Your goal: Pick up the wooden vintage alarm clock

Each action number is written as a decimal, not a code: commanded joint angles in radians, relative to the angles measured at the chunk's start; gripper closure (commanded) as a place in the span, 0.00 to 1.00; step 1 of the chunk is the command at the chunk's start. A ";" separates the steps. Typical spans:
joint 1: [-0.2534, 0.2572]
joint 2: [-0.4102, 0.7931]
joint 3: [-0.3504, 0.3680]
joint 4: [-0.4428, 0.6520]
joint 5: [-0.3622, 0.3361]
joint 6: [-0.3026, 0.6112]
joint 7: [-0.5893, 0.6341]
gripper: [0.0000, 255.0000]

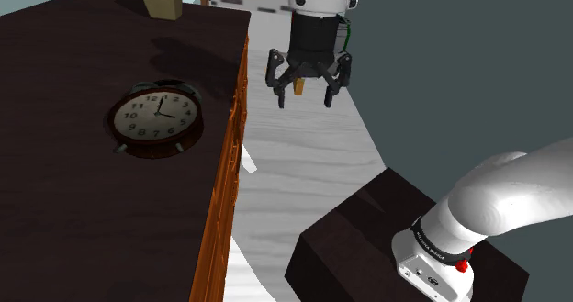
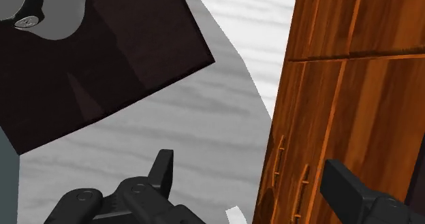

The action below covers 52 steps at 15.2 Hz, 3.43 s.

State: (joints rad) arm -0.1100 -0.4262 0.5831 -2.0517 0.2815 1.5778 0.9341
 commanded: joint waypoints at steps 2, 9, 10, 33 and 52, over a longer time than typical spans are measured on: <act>-0.034 0.117 0.085 0.117 -0.019 0.006 0.187 0.00; -0.038 0.490 0.253 0.428 -0.215 0.014 0.647 0.00; -0.019 0.552 0.264 0.482 -0.257 0.006 0.713 0.00; 0.214 0.941 0.183 0.847 -0.488 -0.025 1.068 1.00; 0.390 1.074 0.150 1.305 -0.567 -0.332 1.079 1.00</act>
State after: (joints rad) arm 0.2600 0.6316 0.7377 -0.7958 -0.2757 1.2761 2.0138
